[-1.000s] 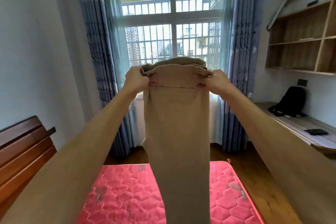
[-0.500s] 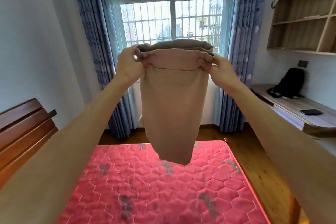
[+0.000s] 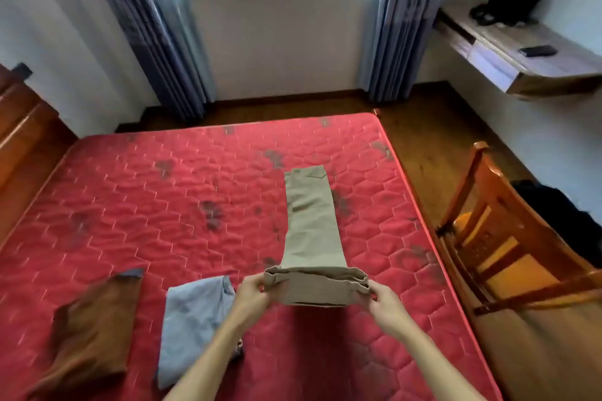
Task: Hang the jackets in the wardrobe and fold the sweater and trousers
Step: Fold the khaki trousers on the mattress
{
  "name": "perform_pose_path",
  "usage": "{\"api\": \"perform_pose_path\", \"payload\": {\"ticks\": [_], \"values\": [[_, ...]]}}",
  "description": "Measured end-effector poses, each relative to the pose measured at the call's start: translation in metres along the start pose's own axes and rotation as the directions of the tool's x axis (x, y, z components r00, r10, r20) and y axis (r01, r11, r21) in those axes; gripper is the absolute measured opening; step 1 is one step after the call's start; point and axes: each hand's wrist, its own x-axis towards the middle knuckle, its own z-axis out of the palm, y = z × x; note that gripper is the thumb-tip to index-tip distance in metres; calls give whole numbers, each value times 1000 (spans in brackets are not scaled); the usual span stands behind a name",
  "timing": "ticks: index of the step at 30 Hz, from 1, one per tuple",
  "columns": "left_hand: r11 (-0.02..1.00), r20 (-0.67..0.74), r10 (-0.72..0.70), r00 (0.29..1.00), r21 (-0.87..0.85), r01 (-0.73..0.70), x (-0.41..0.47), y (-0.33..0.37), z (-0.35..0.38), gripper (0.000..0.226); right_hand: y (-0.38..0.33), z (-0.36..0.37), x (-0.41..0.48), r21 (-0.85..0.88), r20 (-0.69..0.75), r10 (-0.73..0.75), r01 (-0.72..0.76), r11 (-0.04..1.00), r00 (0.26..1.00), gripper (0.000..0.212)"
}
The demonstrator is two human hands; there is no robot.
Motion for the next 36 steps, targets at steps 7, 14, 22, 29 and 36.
{"api": "perform_pose_path", "payload": {"ticks": [7,14,22,29,36], "values": [[943,27,-273,962,207,261,-89,-154,77,51,126,52,-79,-134,139,311,-293,947,940,17],[900,-23,-358,934,258,351,-98,-252,107,17,185,92,-76,-140,148,426,-408,902,892,26],[945,-223,-261,939,140,296,59,-298,141,22,250,113,84,-97,-82,384,-391,915,920,14],[887,-150,-376,914,226,402,120,-352,160,69,326,136,122,-78,-80,601,-606,791,795,32],[789,-407,-395,823,308,531,11,-383,179,87,338,163,53,20,-223,634,-646,763,741,56]]}}
